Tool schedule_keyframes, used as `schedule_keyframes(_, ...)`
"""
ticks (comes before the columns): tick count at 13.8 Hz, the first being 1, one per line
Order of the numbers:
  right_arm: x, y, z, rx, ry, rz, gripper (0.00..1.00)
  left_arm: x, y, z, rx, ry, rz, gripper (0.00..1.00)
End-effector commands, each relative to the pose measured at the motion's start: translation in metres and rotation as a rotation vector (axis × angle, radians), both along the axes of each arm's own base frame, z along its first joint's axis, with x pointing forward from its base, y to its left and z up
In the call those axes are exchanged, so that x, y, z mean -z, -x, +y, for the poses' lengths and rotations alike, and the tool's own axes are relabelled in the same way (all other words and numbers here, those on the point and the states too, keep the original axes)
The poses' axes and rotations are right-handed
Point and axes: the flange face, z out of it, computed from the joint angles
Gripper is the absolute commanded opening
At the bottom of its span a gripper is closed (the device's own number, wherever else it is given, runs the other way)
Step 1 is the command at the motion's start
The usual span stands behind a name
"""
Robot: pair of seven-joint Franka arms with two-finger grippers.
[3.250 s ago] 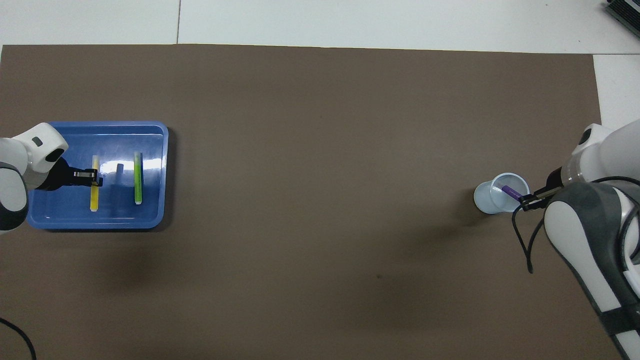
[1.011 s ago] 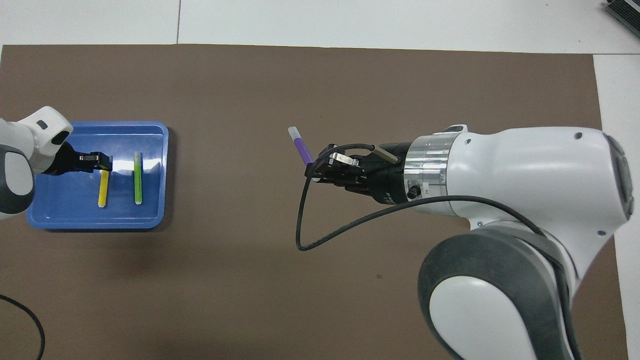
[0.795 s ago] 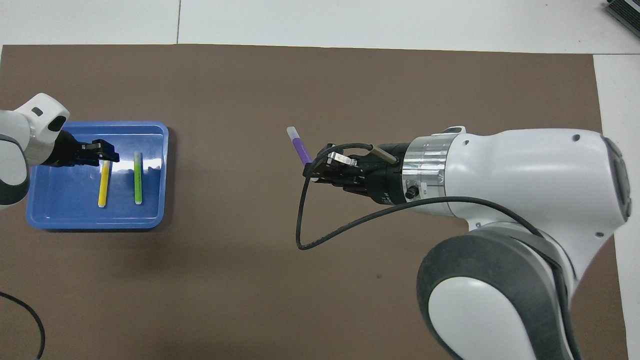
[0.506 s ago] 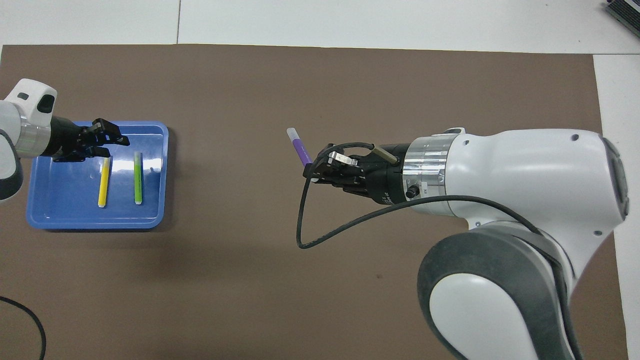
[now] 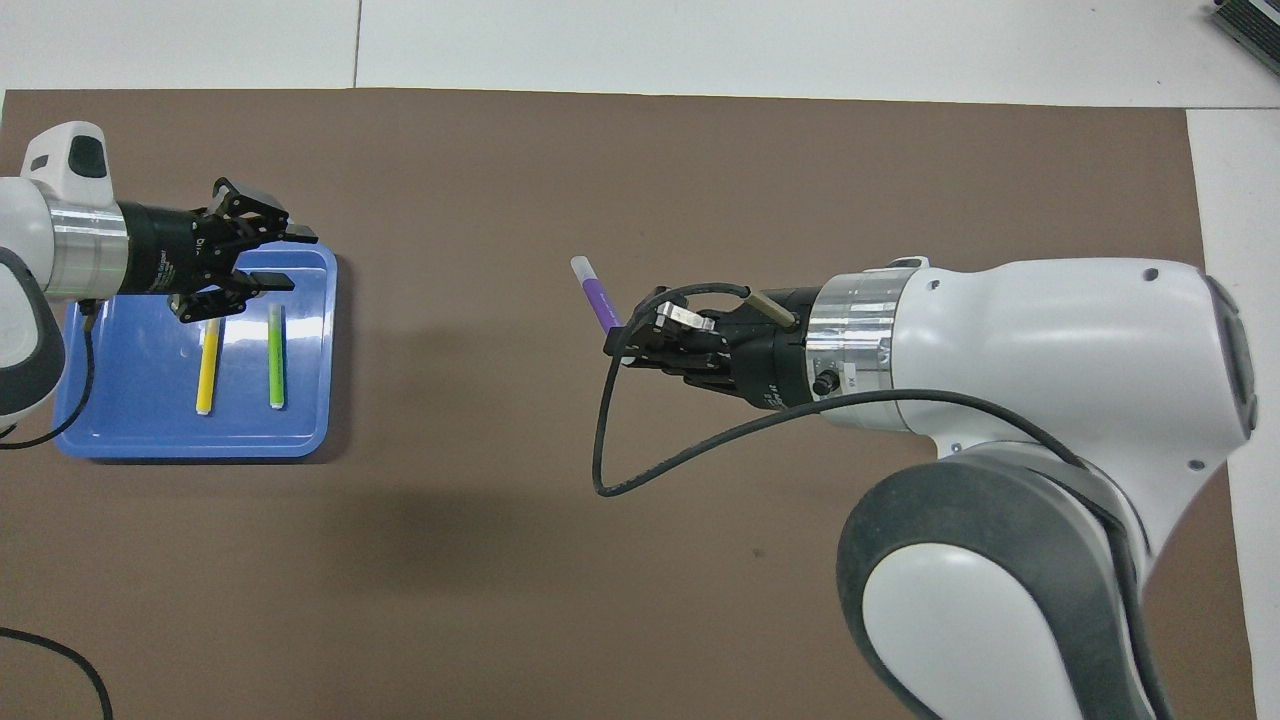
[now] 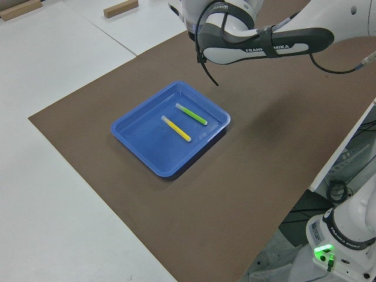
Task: Right arm passes pens to left for tray arrangement
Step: 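Raise the open left gripper toward the purple pen in the right gripper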
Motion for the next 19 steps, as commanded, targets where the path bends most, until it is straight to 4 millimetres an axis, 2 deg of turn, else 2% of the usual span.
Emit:
schedule_keyframes(1,0.0,0.002,-0.003,0.018,-0.025,0.013,0.0,-0.022,0.013,-0.029,-0.102,0.097,0.066,0.56)
schedule_keyframes(5,0.0,0.002,-0.003,0.018,-0.025,0.013,0.0,-0.048,0.03,-0.081,-0.239,0.196,0.174,0.56)
schedule_keyframes(8,0.0,0.002,-0.004,0.02,-0.025,0.013,0.0,-0.06,0.044,-0.101,-0.328,0.284,0.222,0.57)
schedule_keyframes(10,0.0,0.002,-0.004,0.021,-0.025,0.013,0.0,-0.063,0.053,-0.114,-0.379,0.343,0.229,0.63)
schedule_keyframes(15,0.0,0.002,-0.004,0.021,-0.025,0.013,0.0,-0.063,0.078,-0.176,-0.491,0.452,0.254,0.64)
schedule_keyframes(17,0.0,0.002,-0.004,0.02,-0.025,0.013,0.0,-0.061,0.083,-0.186,-0.502,0.491,0.282,0.64)
schedule_keyframes(19,0.0,0.002,-0.004,0.021,-0.025,0.013,0.0,-0.062,0.094,-0.208,-0.475,0.51,0.308,0.64)
